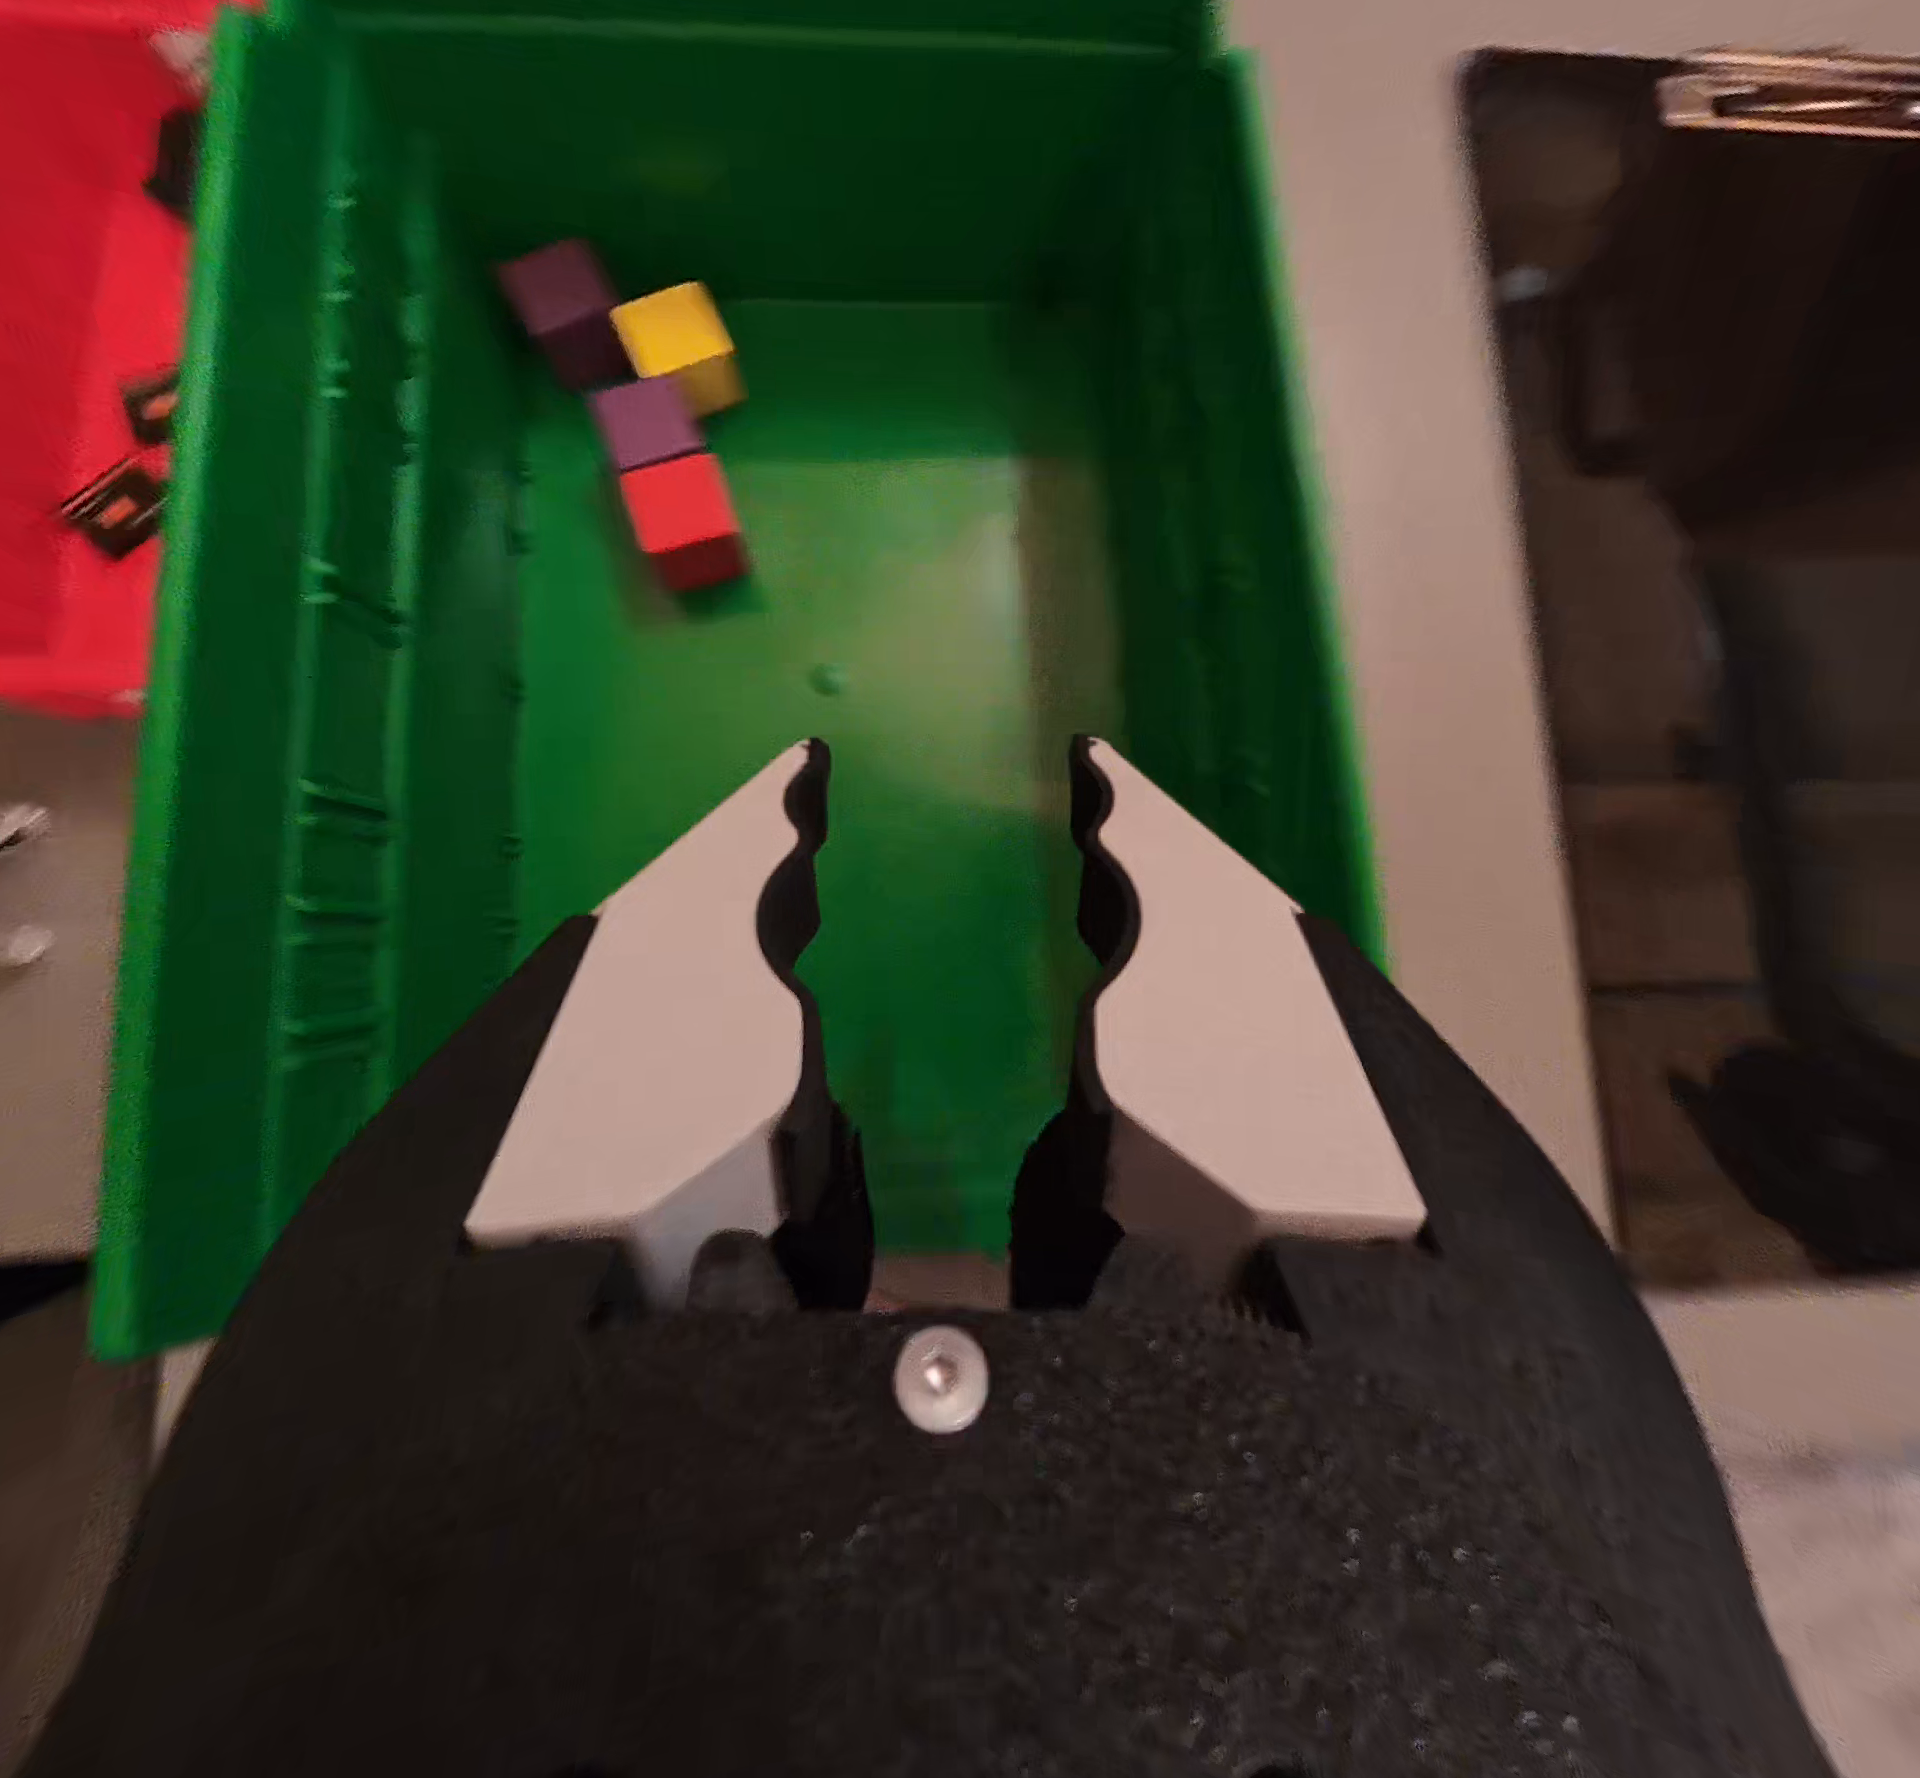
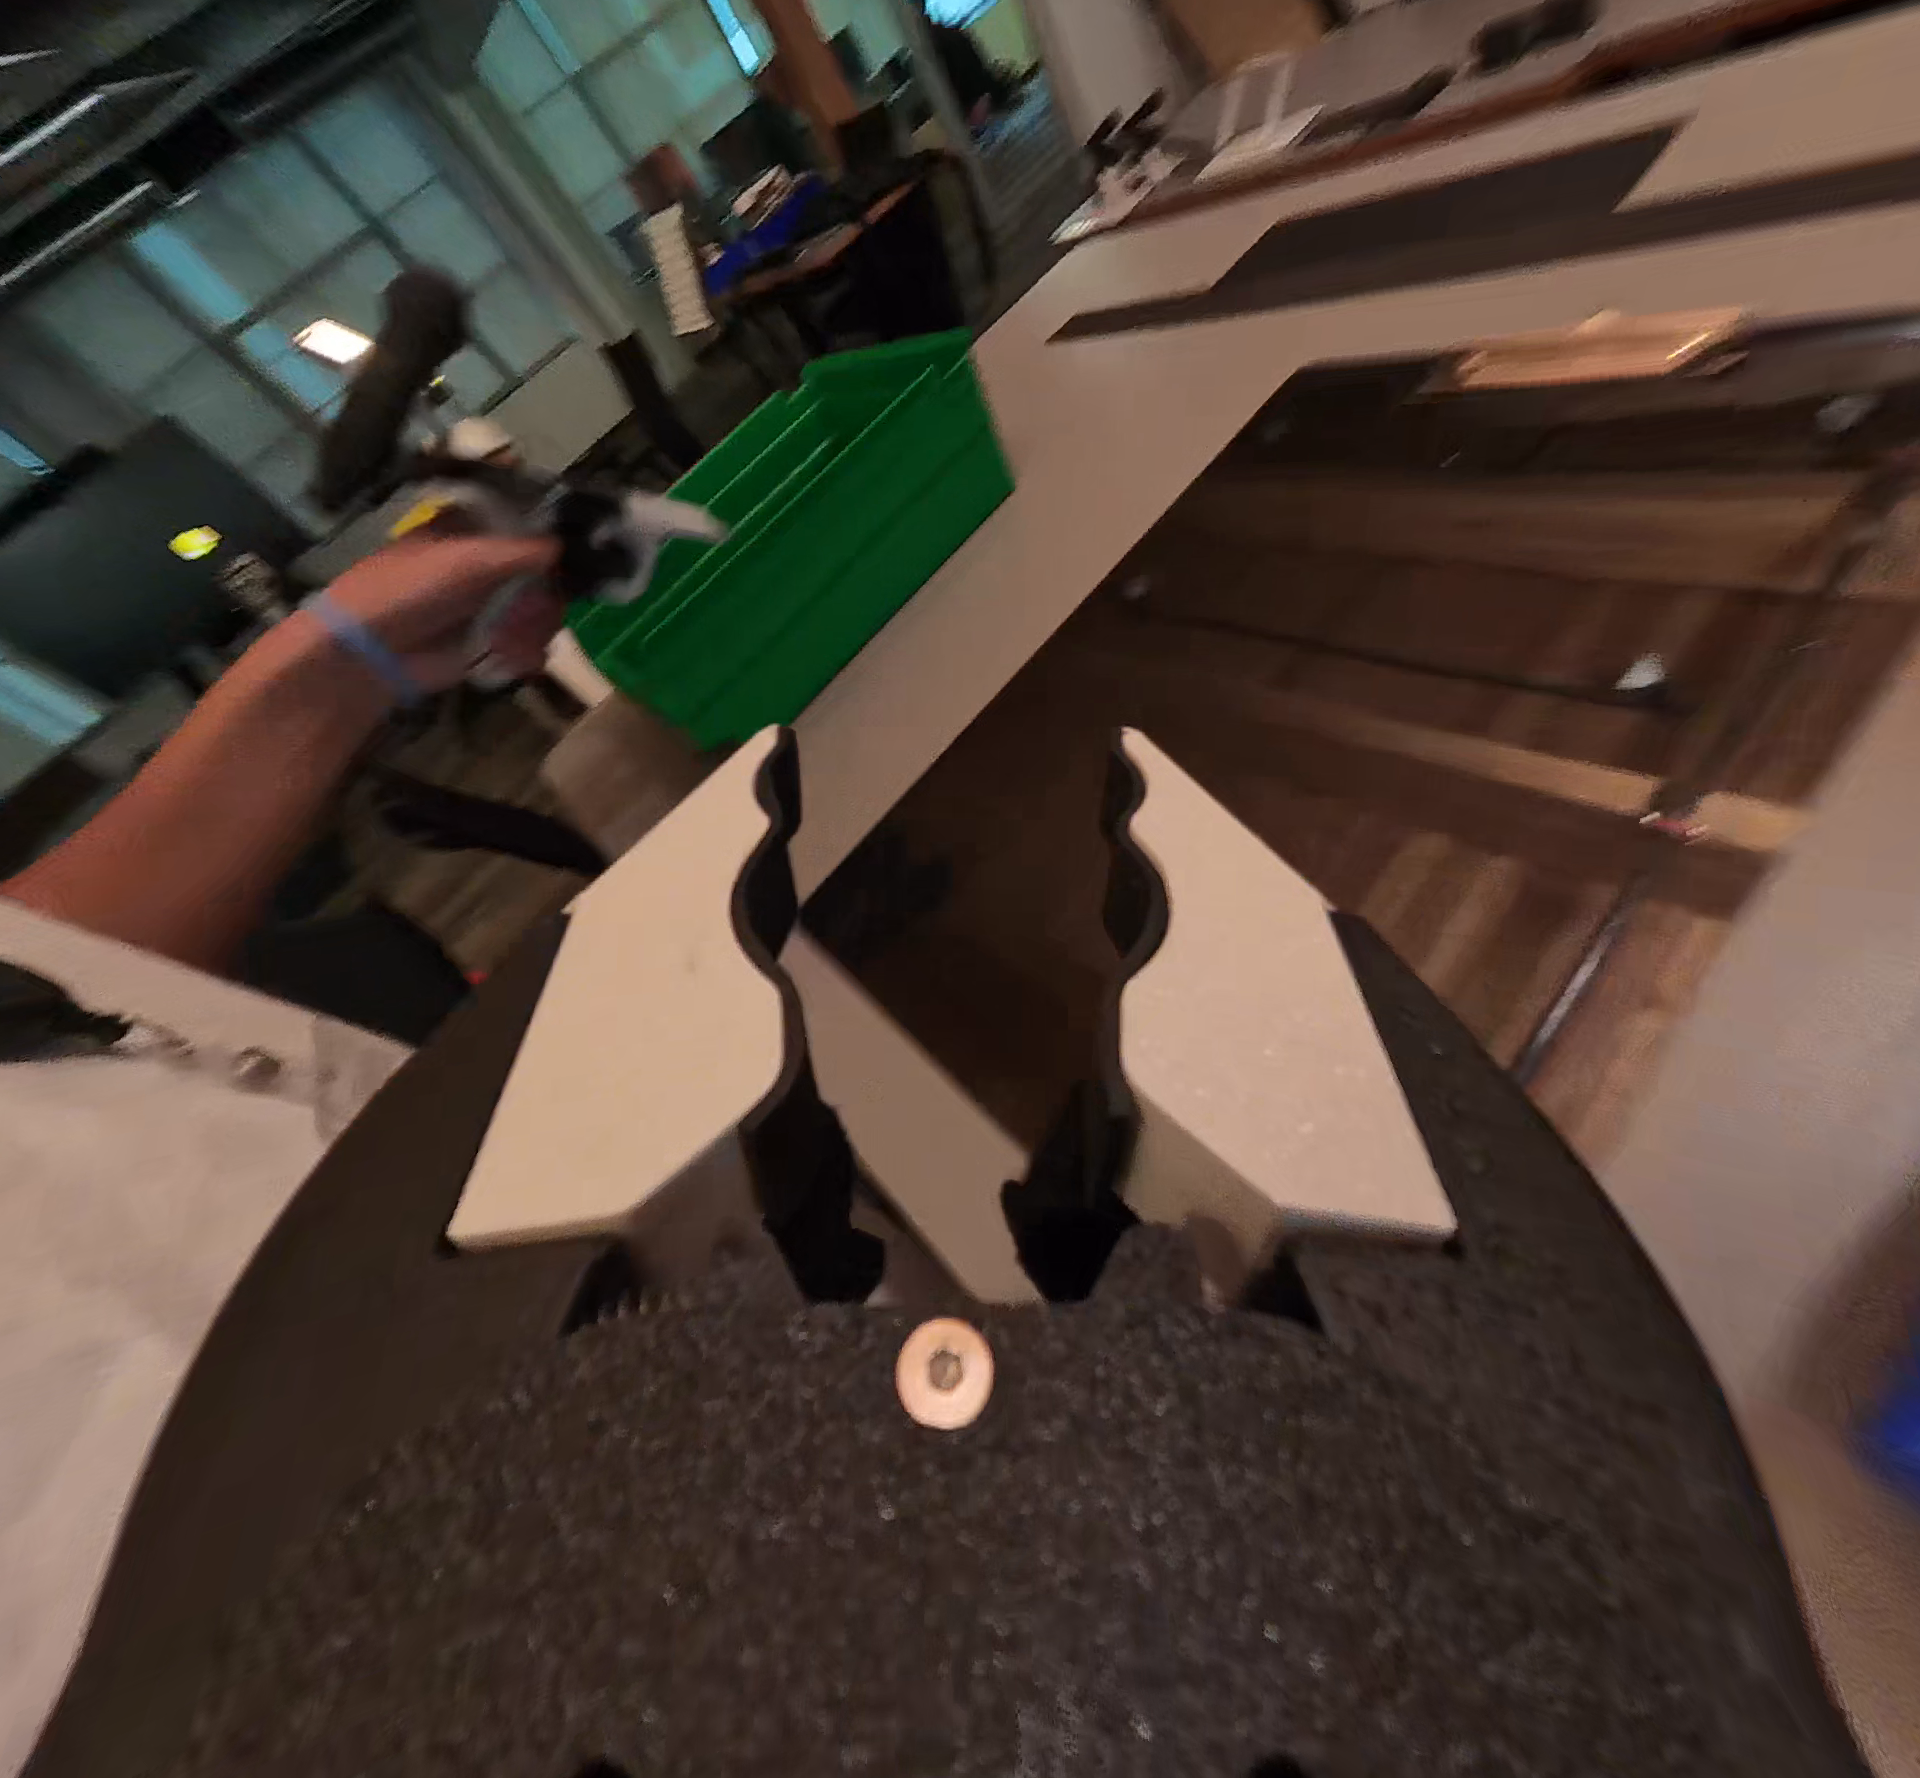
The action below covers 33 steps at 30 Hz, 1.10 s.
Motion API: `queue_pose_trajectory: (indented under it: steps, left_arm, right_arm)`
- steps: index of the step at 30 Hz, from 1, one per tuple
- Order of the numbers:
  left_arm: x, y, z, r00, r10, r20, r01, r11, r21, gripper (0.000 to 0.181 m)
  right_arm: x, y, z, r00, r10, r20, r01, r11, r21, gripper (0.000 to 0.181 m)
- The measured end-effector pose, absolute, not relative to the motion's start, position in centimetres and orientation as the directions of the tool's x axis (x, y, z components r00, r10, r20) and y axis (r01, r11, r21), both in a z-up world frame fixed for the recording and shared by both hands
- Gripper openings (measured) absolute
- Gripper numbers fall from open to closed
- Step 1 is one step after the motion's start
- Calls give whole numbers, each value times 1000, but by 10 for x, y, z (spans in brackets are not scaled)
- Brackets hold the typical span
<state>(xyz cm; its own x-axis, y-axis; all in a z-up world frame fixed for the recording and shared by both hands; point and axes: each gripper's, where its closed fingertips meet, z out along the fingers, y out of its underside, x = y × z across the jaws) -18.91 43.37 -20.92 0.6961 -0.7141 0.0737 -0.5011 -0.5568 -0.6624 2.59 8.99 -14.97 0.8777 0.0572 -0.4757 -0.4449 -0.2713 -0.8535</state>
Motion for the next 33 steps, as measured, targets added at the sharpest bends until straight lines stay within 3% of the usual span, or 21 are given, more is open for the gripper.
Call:
queue_pose_trajectory:
  steps: [7, 13, 15, 17, 20, 24, 27, 29, 33]
  left_arm:
    - [-181, 521, -265, 768, -632, -99, -600, -658, -456, 48]
    - [-179, 550, -293, 783, -611, -118, -607, -708, -362, 47]
    - [-177, 550, -297, 773, -629, -81, -612, -706, -355, 29]
    - [-175, 539, -292, 751, -660, -23, -628, -703, -335, 29]
    - [-168, 518, -254, 716, -694, 69, -621, -679, -391, 29]
    - [-95, 438, -152, 335, -909, 248, -640, -412, -649, 29]
    - [-35, 348, -116, -77, -988, 137, -658, -53, -751, 29]
    - [-3, 290, -131, -312, -950, 27, -651, 193, -734, 29]
    - [44, 225, -206, -582, -807, -102, -630, 527, -570, 29]
  right_arm:
    - [-42, 105, -174, 809, 185, -559, -448, -421, -789, 61]
    - [-37, 100, -182, 824, 154, -545, -430, -456, -779, 62]
    - [-35, 97, -182, 827, 144, -544, -432, -458, -777, 62]
    - [-32, 94, -184, 833, 131, -537, -428, -463, -777, 62]
    - [-28, 91, -187, 844, 107, -526, -424, -468, -775, 62]
    - [-21, 89, -187, 843, 80, -531, -444, -452, -774, 61]
    - [-18, 89, -183, 834, 77, -547, -466, -434, -771, 61]
    - [-18, 87, -182, 841, 76, -536, -456, -434, -777, 61]
    - [-15, 82, -184, 859, 63, -509, -434, -438, -787, 61]
